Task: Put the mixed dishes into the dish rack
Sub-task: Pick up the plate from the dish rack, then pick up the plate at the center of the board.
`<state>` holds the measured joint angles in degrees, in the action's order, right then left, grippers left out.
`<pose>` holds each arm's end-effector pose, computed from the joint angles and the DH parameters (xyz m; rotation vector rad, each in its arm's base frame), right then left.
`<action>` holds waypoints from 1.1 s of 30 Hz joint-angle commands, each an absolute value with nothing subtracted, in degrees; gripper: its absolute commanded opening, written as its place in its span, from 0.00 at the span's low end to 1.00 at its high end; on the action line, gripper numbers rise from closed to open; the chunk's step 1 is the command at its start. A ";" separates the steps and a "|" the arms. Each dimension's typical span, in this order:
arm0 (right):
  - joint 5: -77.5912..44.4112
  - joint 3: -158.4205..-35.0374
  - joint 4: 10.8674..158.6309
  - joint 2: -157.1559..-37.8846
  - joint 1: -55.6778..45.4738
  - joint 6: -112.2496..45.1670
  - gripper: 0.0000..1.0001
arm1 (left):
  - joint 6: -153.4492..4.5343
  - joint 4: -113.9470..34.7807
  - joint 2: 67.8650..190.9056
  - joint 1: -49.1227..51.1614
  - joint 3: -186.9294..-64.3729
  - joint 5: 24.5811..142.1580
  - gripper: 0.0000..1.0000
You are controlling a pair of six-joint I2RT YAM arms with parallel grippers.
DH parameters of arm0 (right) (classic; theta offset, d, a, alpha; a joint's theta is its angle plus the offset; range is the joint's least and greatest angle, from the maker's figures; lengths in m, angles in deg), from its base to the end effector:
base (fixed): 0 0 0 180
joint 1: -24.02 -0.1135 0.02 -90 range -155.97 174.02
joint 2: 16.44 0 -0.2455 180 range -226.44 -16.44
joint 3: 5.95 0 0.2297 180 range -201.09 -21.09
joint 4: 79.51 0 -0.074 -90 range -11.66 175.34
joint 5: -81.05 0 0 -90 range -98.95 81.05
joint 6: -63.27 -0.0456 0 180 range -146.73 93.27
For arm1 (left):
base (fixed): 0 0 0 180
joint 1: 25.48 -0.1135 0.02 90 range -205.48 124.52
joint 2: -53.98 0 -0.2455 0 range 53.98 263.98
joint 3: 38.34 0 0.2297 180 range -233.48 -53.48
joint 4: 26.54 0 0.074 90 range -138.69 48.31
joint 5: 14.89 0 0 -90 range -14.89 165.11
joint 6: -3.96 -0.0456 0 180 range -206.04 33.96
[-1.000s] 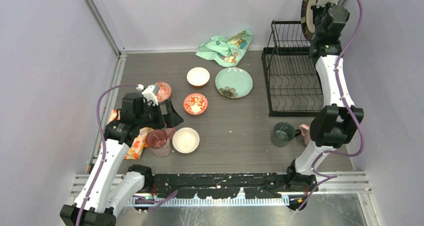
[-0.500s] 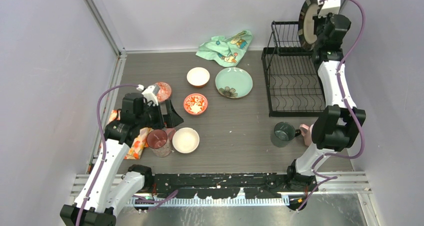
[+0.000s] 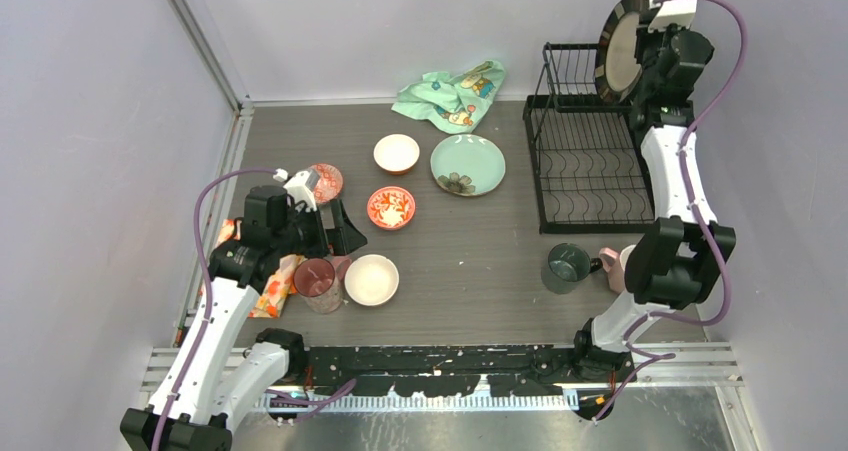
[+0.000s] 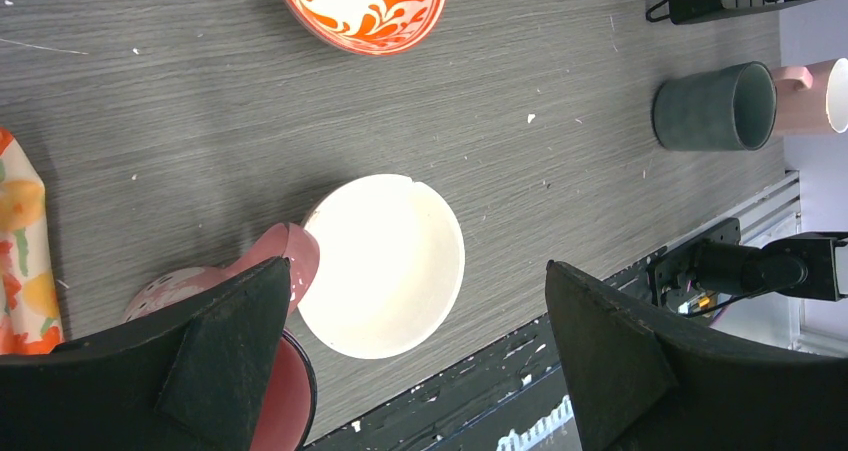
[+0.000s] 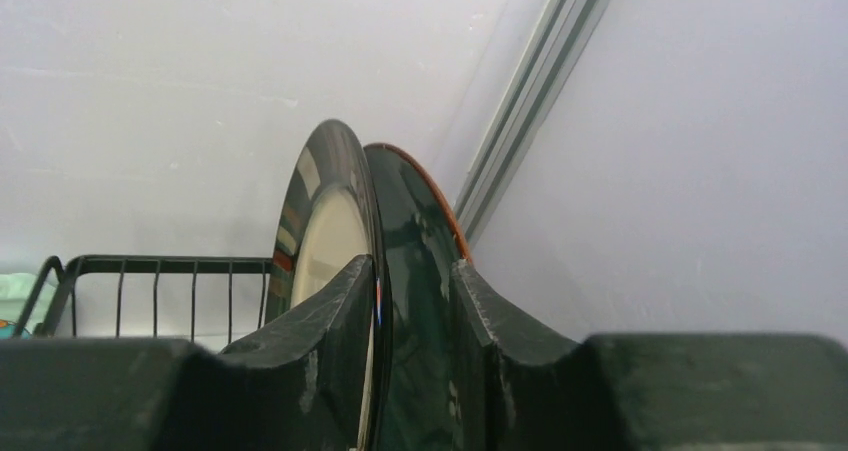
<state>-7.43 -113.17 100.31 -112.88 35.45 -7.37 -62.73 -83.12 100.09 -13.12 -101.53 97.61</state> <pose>0.3827 -0.0786 0.4224 -0.0746 1.3996 -0.4660 0.1516 -0.0511 0.2840 -0.0047 2.3143 -0.7691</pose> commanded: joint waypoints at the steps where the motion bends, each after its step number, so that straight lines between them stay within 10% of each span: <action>1: -7.50 -115.15 107.82 -106.24 36.06 -8.33 0.39 | -63.54 -82.13 99.15 -12.89 -101.56 97.50 1.00; 16: -8.13 -116.34 93.24 -99.15 35.49 -28.30 0.71 | -63.21 -82.54 98.71 -12.95 -101.56 95.51 1.00; 33: -6.11 -90.04 70.06 -76.26 21.50 -59.27 0.56 | -62.92 -82.31 97.71 -12.91 -101.39 95.79 1.00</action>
